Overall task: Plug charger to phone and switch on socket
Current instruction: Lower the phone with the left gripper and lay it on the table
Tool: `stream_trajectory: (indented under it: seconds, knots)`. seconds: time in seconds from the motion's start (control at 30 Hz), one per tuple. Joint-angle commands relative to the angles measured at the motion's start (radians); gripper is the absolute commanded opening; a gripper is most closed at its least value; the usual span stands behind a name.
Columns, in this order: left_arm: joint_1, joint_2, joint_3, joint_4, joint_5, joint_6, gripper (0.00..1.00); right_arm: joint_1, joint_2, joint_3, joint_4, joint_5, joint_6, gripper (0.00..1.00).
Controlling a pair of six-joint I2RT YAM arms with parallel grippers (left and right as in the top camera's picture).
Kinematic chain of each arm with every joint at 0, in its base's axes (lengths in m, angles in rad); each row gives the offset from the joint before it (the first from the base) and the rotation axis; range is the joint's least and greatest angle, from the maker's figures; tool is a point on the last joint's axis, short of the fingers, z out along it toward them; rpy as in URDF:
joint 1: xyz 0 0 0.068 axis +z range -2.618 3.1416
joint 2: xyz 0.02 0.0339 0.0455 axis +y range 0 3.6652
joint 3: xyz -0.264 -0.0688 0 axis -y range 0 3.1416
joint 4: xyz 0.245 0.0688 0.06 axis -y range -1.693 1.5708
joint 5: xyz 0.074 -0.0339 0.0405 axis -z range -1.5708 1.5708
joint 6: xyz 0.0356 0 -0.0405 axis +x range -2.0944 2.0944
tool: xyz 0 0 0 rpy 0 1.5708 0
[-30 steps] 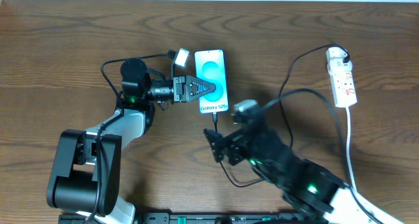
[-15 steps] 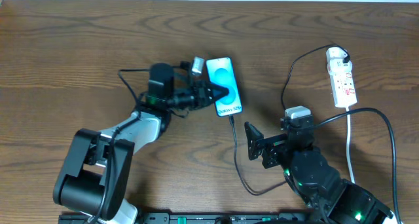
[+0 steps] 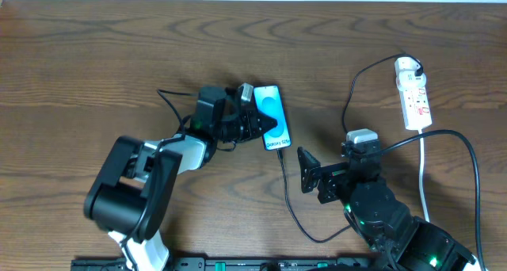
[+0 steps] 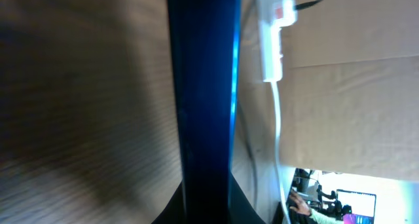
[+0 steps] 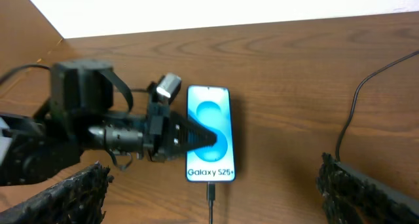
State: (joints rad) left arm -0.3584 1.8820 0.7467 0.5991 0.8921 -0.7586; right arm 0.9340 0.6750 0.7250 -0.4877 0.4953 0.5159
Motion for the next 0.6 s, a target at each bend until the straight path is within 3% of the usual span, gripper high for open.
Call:
stream_trajectory:
  seconds: [0.0,0.57]
  knots:
    - [-0.001,0.051,0.024,0.007,0.016,-0.006,0.07,-0.006,0.0,0.015,-0.003,0.022,0.011,0.99]
    - [-0.001,0.124,0.024,0.006,0.037,-0.008,0.08,-0.006,0.089,0.015,-0.003,0.022,0.075,0.99]
